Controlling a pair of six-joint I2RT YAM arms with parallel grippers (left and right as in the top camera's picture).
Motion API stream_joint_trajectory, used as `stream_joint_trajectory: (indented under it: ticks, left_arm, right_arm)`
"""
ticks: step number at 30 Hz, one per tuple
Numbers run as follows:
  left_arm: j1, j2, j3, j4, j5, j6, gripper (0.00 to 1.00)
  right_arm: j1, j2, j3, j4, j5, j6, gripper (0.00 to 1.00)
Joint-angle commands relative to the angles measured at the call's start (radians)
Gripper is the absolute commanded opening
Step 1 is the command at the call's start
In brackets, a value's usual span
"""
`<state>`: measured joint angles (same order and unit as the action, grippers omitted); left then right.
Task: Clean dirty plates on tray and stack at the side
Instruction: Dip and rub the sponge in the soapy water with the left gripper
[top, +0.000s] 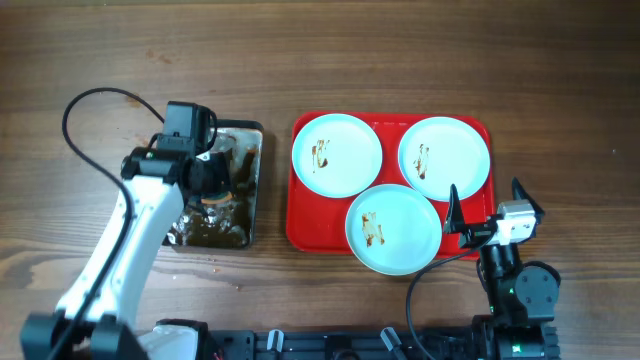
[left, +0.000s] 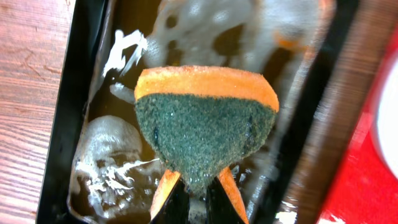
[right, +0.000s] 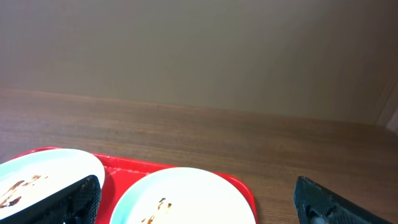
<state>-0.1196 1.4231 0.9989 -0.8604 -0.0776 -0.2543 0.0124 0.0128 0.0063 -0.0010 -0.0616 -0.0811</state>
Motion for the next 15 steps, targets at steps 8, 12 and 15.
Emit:
stream_joint_trajectory:
  ticks: [8,12,15]
  left_arm:
    - [0.049,0.373,0.014,0.113,0.096,-0.016,0.04]
    - [0.051,0.348,0.014,0.112,0.096,-0.016,0.04]
    - [0.051,0.304,0.014,0.101,0.096,-0.016,0.04]
  right_arm:
    - [0.004,-0.005,-0.001,0.002,0.013,-0.010,1.00]
    - [0.004,-0.005,-0.001,0.002,0.013,-0.010,1.00]
    - [0.004,-0.005,-0.001,0.003,0.011,-0.018,1.00]
